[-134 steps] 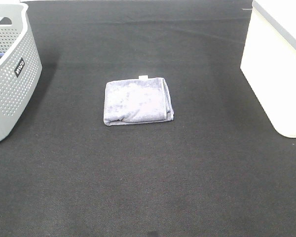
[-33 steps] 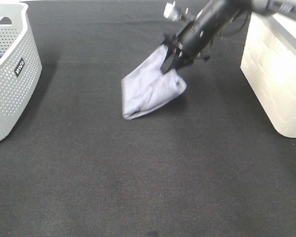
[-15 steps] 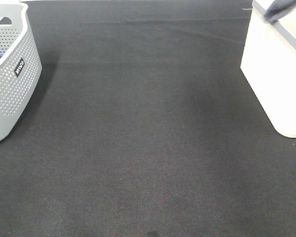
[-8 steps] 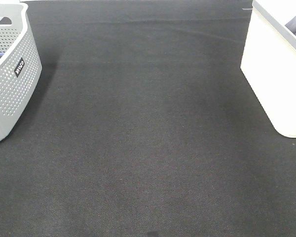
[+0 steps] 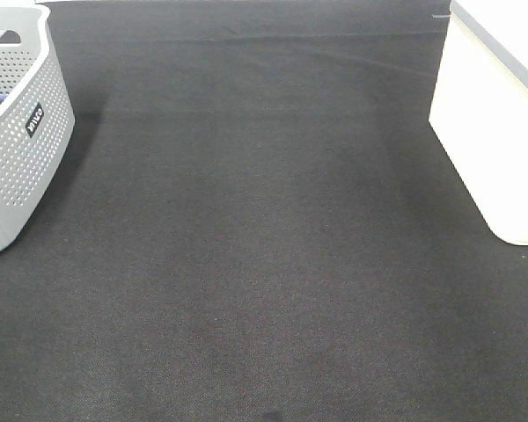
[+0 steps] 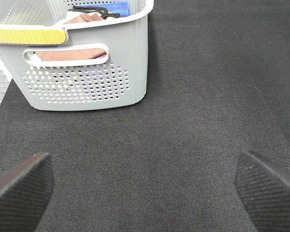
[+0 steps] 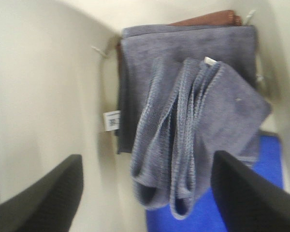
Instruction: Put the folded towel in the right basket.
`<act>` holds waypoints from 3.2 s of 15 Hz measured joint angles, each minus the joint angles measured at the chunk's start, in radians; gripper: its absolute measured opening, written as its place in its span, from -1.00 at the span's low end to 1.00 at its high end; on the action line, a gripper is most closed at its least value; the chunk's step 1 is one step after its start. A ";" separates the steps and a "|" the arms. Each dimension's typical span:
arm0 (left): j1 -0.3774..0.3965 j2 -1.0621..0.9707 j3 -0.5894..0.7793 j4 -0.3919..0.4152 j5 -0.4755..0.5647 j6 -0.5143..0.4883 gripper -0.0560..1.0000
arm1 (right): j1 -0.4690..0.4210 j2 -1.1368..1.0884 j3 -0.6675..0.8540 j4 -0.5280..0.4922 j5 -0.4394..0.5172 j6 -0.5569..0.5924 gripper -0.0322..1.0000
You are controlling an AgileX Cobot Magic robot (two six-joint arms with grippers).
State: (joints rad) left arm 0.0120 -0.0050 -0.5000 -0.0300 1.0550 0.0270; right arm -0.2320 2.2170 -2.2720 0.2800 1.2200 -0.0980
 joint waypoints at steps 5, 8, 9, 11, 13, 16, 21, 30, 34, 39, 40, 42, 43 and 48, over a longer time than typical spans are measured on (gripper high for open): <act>0.000 0.000 0.000 0.000 0.000 0.000 0.94 | 0.085 -0.067 0.000 0.076 0.000 0.000 0.49; 0.000 0.000 0.000 0.000 0.000 0.000 0.94 | 0.222 -0.127 0.013 -0.010 -0.001 0.007 0.49; 0.000 0.000 0.000 0.000 0.000 0.000 0.94 | 0.282 -0.172 0.060 -0.075 -0.001 0.029 0.49; 0.000 0.000 0.000 0.000 0.000 0.000 0.94 | 0.329 -0.253 0.172 -0.138 -0.001 0.047 0.49; 0.000 0.000 0.000 0.000 0.000 0.000 0.94 | 0.336 -0.299 0.256 -0.143 -0.001 0.049 0.49; 0.000 0.000 0.000 0.000 0.000 0.000 0.94 | 0.338 -0.507 0.580 -0.165 -0.002 0.051 0.49; 0.000 0.000 0.000 0.000 0.000 0.000 0.94 | 0.338 -0.855 1.092 -0.167 -0.004 0.082 0.49; 0.000 0.000 0.000 0.000 0.000 0.000 0.94 | 0.338 -1.649 1.745 -0.210 -0.114 0.089 0.49; 0.000 0.000 0.000 0.000 0.000 0.000 0.94 | 0.338 -1.961 1.764 -0.225 -0.154 0.062 0.49; 0.000 0.000 0.000 0.000 0.000 0.000 0.94 | 0.338 -2.205 1.767 -0.225 -0.154 0.052 0.49; 0.000 0.000 0.000 0.000 0.000 0.000 0.94 | 0.338 -2.219 1.767 -0.225 -0.153 0.052 0.49; 0.000 0.000 0.000 0.000 0.000 0.000 0.94 | 0.338 -2.219 1.767 -0.224 -0.154 0.052 0.49; 0.000 0.000 0.000 0.000 0.000 0.000 0.94 | 0.338 -2.210 1.767 -0.224 -0.154 0.052 0.49; 0.000 0.000 0.000 0.000 0.000 0.000 0.94 | 0.338 -2.208 1.767 -0.224 -0.154 0.052 0.49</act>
State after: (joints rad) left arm 0.0120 -0.0050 -0.5000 -0.0300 1.0550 0.0270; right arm 0.1060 0.0090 -0.5050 0.0560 1.0660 -0.0460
